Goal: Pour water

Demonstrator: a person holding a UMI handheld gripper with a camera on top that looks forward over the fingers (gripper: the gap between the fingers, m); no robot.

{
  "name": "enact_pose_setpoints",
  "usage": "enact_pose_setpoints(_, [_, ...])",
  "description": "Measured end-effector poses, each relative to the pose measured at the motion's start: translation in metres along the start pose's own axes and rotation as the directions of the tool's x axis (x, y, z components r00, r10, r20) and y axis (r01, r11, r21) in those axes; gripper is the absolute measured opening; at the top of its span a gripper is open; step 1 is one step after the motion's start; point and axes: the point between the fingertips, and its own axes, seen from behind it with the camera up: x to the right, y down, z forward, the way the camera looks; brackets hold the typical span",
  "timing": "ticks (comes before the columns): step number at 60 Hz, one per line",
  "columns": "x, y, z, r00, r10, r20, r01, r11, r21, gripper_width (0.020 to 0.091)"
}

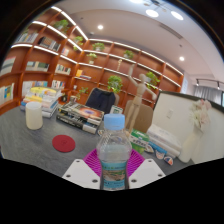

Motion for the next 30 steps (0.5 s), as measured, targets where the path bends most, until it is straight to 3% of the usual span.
enact_pose_setpoints(15, [-0.112,-0.068,0.044,0.865,-0.502,0.013,0.502,0.865,-0.002,0.0278])
enact_pose_setpoints(30, [-0.168,-0.116,0.074,0.462,-0.882,-0.094,0.886,0.464,0.008,0.0278])
